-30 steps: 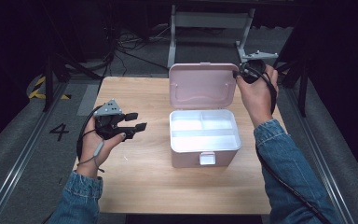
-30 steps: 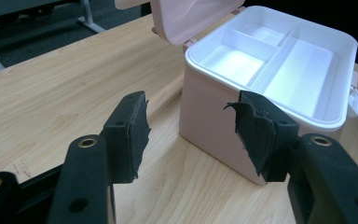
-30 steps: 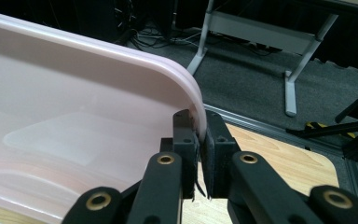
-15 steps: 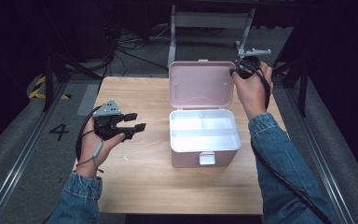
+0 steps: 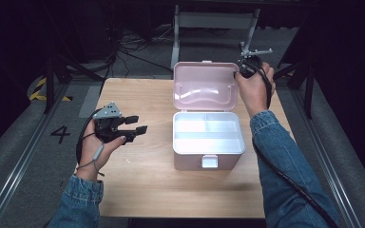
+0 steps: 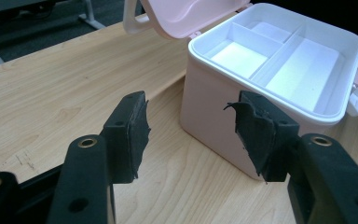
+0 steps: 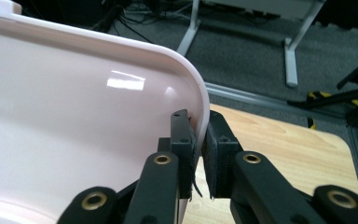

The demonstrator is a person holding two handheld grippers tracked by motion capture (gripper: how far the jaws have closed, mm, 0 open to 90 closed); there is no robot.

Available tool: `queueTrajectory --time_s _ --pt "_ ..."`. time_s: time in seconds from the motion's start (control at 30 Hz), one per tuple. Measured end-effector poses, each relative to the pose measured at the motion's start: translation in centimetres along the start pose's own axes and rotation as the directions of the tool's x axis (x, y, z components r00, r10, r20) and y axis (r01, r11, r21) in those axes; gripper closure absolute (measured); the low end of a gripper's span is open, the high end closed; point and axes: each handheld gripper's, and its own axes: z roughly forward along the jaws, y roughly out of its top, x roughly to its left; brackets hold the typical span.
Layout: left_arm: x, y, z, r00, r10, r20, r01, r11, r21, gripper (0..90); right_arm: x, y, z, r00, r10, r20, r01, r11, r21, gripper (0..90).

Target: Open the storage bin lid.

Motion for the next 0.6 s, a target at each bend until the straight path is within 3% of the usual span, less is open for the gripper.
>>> queueTrajectory --time_s 0.4,0.6 --pt "0.4 -0.4 0.3 1.0000 -0.006 0.002 0.006 0.9999 0.012 44.6 -0.9 -1.4 2.9 0.9998 0.021 0.008 -0.021 0.996 0.083 82.7" --pt "0.4 -0.4 0.2 0.9999 -0.010 -0.004 0.010 0.9999 0.007 44.6 -1.3 -2.2 4.3 0.9995 0.031 -0.012 -0.029 0.993 0.113 82.2"
